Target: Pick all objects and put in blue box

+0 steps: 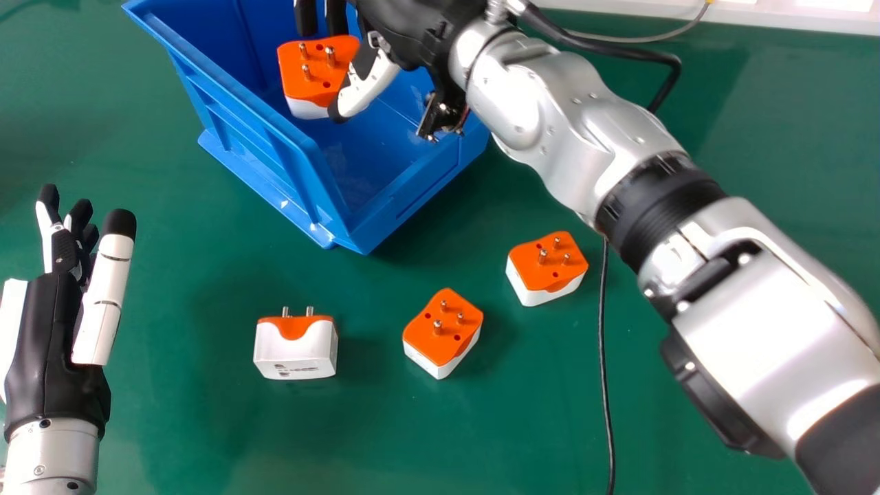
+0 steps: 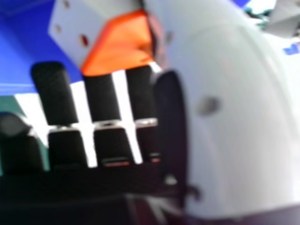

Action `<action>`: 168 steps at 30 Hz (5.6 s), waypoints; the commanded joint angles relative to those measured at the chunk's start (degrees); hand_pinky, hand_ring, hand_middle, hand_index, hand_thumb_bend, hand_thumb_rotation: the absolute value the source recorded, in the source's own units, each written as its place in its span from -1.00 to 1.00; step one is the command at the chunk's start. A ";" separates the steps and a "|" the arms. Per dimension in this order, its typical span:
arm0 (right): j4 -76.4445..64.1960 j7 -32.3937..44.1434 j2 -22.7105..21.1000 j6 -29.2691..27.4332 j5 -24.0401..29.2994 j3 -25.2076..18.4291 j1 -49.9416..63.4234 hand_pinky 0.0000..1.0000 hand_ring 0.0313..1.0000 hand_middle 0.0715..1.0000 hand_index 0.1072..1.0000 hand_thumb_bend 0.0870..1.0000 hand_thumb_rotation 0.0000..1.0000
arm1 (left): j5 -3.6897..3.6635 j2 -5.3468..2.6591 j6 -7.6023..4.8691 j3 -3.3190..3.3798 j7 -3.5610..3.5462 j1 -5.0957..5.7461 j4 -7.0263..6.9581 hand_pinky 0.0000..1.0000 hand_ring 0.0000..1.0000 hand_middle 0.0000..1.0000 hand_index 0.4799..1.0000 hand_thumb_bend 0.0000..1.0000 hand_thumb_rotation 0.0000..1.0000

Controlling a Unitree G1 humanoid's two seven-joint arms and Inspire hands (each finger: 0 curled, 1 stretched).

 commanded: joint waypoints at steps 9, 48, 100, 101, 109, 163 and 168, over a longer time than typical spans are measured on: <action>5.32 -8.59 2.92 5.46 -3.69 3.91 -7.59 -0.36 -0.20 -0.04 -0.07 -0.10 -1.00 | -0.92 -0.41 -2.64 0.34 -0.09 0.30 -0.15 1.00 1.00 1.00 1.00 0.28 0.73; 1.26 -6.91 -3.17 -1.31 2.54 0.34 1.87 0.47 0.72 0.86 0.84 0.37 -0.29 | -0.59 0.89 -2.85 -0.18 -1.00 -1.47 2.22 1.00 1.00 1.00 1.00 0.33 0.69; -31.36 4.14 -29.28 -2.28 -6.23 -4.99 38.67 0.87 1.00 1.00 0.97 0.41 -0.13 | -2.64 0.82 -1.49 0.56 -1.46 -2.41 2.95 1.00 1.00 1.00 1.00 0.16 0.64; -29.08 5.22 -29.22 -2.89 -6.50 -4.17 36.95 0.86 1.00 1.00 0.97 0.41 -0.15 | -2.69 0.89 -1.78 0.65 -1.59 -2.48 3.24 1.00 1.00 1.00 1.00 0.14 0.64; -18.91 9.60 -28.72 -6.52 -7.28 0.88 28.40 0.85 0.98 1.00 0.97 0.44 -0.26 | -2.62 0.99 -1.99 0.82 -1.53 -2.61 3.65 1.00 1.00 1.00 1.00 0.07 0.63; -38.38 25.63 -32.52 -3.53 -2.21 -2.35 30.76 0.76 0.87 0.89 0.80 0.50 -0.44 | -3.69 1.31 -1.48 1.70 -3.10 -1.04 2.28 1.00 1.00 1.00 1.00 0.11 0.56; -39.02 25.87 -32.81 -3.51 -2.51 -2.30 30.80 0.77 0.86 0.88 0.79 0.51 -0.44 | -3.70 1.18 -0.61 1.72 -2.81 -0.68 1.31 1.00 1.00 1.00 1.00 0.09 0.55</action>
